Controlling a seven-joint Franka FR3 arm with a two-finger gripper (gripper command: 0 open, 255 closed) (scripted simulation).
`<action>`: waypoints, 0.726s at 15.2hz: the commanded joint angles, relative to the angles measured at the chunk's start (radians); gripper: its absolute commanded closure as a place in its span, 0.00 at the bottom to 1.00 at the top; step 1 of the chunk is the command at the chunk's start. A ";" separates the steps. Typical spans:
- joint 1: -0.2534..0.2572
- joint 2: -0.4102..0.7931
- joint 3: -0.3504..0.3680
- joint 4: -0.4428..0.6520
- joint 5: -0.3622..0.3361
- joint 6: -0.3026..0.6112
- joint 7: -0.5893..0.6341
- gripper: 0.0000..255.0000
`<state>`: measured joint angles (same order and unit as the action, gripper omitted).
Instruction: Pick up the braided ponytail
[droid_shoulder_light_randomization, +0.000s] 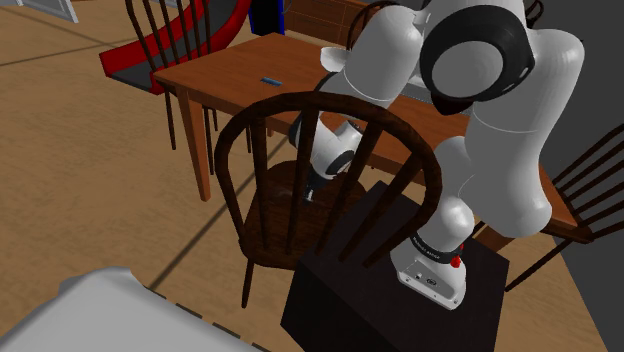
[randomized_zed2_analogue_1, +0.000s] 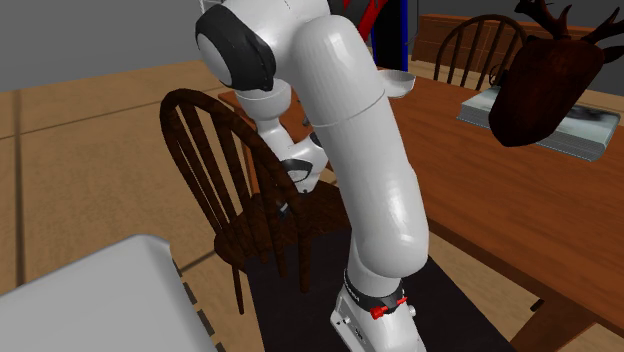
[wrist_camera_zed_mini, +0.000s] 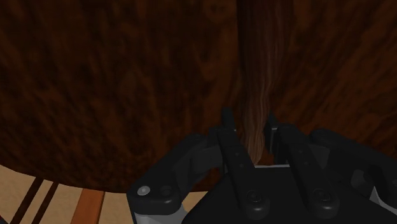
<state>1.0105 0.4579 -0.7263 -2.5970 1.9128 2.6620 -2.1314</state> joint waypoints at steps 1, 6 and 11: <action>0.002 0.003 0.007 0.000 -0.001 -0.013 0.001 1.00; 0.018 -0.077 -0.011 -0.032 -0.062 0.035 0.040 1.00; 0.043 -0.196 -0.042 -0.072 -0.194 0.108 0.136 1.00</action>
<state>1.0489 0.2803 -0.7648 -2.6646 1.7456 2.7572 -2.0174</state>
